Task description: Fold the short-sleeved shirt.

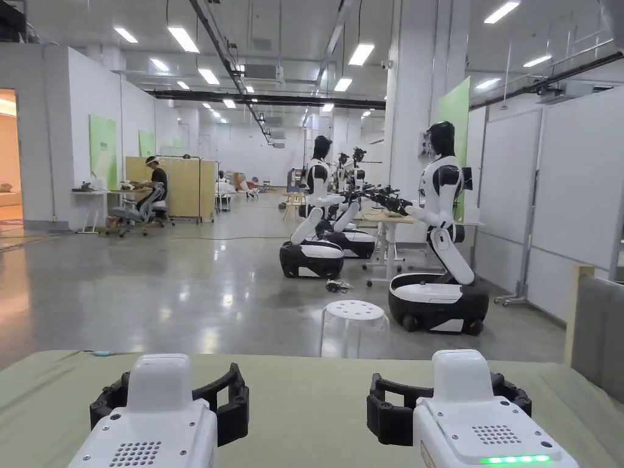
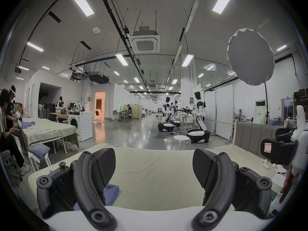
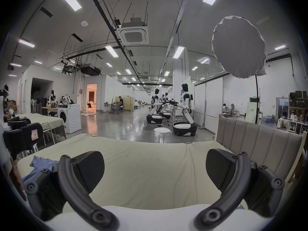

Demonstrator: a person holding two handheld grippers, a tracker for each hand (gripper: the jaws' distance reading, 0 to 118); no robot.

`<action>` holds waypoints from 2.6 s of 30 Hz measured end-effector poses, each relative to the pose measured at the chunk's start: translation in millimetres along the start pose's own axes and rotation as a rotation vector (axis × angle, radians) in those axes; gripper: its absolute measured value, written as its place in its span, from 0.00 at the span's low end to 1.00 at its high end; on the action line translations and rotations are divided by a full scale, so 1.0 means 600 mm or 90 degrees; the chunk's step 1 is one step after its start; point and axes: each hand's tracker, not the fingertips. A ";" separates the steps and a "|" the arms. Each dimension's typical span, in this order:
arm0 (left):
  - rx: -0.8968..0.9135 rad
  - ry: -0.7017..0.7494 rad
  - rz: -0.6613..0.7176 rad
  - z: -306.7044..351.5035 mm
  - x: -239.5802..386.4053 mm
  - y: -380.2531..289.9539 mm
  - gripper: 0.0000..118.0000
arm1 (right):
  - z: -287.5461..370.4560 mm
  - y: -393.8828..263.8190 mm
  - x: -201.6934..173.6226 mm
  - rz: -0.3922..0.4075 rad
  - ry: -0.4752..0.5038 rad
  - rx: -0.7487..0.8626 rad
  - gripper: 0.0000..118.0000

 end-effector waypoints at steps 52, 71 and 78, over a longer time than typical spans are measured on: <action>-0.629 0.122 0.144 -0.097 -0.521 -0.256 0.04 | -0.002 -0.112 -0.346 0.056 0.307 -0.085 0.01; -0.620 0.249 0.118 -0.271 -0.546 -0.476 0.80 | -0.131 -0.206 -0.364 0.099 0.288 -0.195 0.03; -0.601 0.195 0.066 -0.247 -0.529 -0.436 0.10 | -0.141 -0.209 -0.315 0.047 0.270 -0.209 0.03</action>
